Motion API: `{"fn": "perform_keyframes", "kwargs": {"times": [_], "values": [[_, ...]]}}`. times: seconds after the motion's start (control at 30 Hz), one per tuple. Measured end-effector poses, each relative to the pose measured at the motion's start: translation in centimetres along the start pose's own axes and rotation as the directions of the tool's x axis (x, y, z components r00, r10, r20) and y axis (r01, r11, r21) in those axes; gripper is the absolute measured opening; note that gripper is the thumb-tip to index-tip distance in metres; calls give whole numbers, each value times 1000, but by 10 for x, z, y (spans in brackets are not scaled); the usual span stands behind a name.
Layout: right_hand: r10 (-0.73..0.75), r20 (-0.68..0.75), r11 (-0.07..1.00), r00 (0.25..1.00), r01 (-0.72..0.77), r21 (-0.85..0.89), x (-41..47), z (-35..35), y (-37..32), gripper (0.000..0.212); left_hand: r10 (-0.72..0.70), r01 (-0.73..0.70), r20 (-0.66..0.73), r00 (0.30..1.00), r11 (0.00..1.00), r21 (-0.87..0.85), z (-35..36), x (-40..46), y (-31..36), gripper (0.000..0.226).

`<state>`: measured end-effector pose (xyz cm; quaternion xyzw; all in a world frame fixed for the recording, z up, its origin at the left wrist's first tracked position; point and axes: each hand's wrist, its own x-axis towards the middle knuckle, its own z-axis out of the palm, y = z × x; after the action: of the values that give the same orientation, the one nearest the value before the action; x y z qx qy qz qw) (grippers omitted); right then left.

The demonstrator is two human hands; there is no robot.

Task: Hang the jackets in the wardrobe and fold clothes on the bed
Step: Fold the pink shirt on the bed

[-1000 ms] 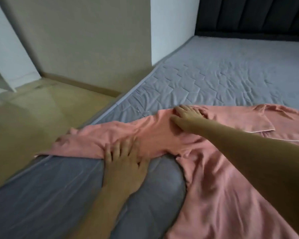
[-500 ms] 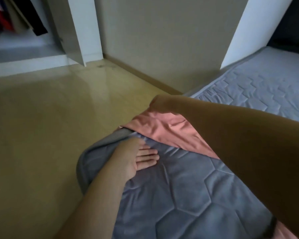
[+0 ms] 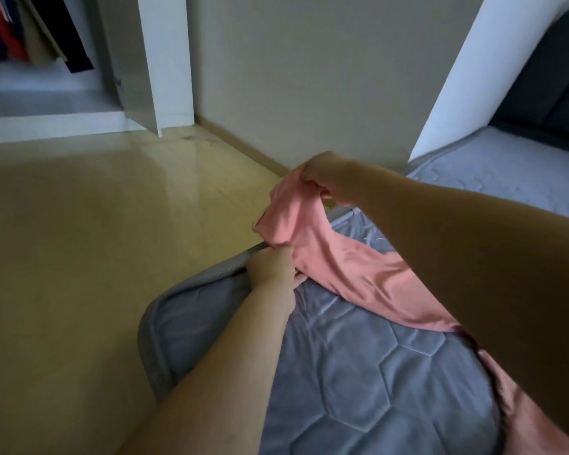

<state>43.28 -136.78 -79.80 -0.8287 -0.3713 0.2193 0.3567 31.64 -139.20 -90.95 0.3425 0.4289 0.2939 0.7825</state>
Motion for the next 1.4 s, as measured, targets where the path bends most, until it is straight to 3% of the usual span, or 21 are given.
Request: {"fn": "perform_keyframes", "kwargs": {"times": [0.1, 0.17, 0.3, 0.4, 0.5, 0.53, 0.57, 0.6, 0.63, 0.67, 0.7, 0.8, 0.87, 0.9, 1.0, 1.07, 1.17, 1.23, 1.3, 1.37, 1.4], "values": [[37, -88, 978, 995, -18, 207, -14, -47, 5, 25, 231, -217, -67, 971, 962, 166, 28, -12, 10, 14], [57, -129, 957, 990, -17, 291, -26, -86, 15, 24, 426, -392, -84, 901, 881, 265, 58, -27, 16, 16], [127, -219, 892, 967, -15, 452, -62, -187, 53, 12, 717, -685, 80, 693, 619, 386, 143, -74, 11, 23], [193, -306, 816, 932, 21, 578, -105, -269, 118, 19, 823, -820, 241, 515, 391, 417, 218, -114, -22, 26], [360, -377, 726, 853, -2, 688, -163, -330, 225, 21, 741, -877, 556, 376, 92, 471, 288, -151, -91, 38], [458, -364, 678, 811, -54, 734, -184, -343, 265, 20, 580, -899, 739, 343, -26, 438, 305, -160, -121, 46], [552, -320, 614, 770, -115, 781, -203, -353, 305, 21, 312, -913, 893, 325, -141, 382, 317, -167, -153, 55], [631, -263, 545, 730, -176, 820, -221, -361, 340, 25, -17, -915, 942, 336, -245, 322, 325, -170, -187, 63], [690, -202, 479, 695, -229, 848, -235, -368, 371, 31, -287, -900, 881, 377, -339, 274, 328, -169, -217, 66], [731, -157, 436, 664, -279, 855, -246, -371, 394, 39, -416, -876, 801, 430, -407, 259, 329, -167, -239, 61], [758, -148, 425, 635, -308, 851, -252, -373, 412, 45, -415, -865, 783, 462, -407, 294, 328, -162, -253, 52], [714, -247, 538, 655, -287, 793, -247, -371, 439, 39, -111, -896, 903, 416, -218, 386, 332, -143, -256, 37], [643, -266, 642, 718, -317, 698, -237, -362, 437, 27, 122, -822, 902, 414, -375, 428, 335, -119, -242, 34], [605, -265, 725, 751, -382, 574, -233, -357, 437, 26, 190, -729, 866, 462, -476, 493, 333, -105, -234, 36], [551, -369, 835, 749, -494, 243, -222, -344, 433, 33, 218, -473, 685, 695, -579, 664, 325, -72, -214, 46], [489, -467, 853, 736, -515, 82, -214, -340, 435, 33, 207, -442, 642, 738, -571, 692, 319, -55, -202, 49], [362, -720, 892, 592, -446, 82, -206, -345, 443, 21, 156, -465, 638, 754, -558, 687, 315, -35, -179, 48], [284, -790, 912, 543, -407, 48, -204, -355, 447, 18, 215, -476, 634, 743, -497, 726, 316, -22, -165, 39], [263, -808, 911, 528, -412, 27, -202, -363, 449, 24, 388, -481, 661, 642, -468, 742, 321, -13, -155, 29], [280, -797, 889, 536, -459, 4, -199, -363, 454, 27, 450, -436, 690, 567, -547, 715, 326, -8, -156, 27], [306, -785, 875, 539, -484, 8, -197, -360, 457, 28, 437, -412, 691, 576, -575, 707, 327, -6, -162, 29]]}}
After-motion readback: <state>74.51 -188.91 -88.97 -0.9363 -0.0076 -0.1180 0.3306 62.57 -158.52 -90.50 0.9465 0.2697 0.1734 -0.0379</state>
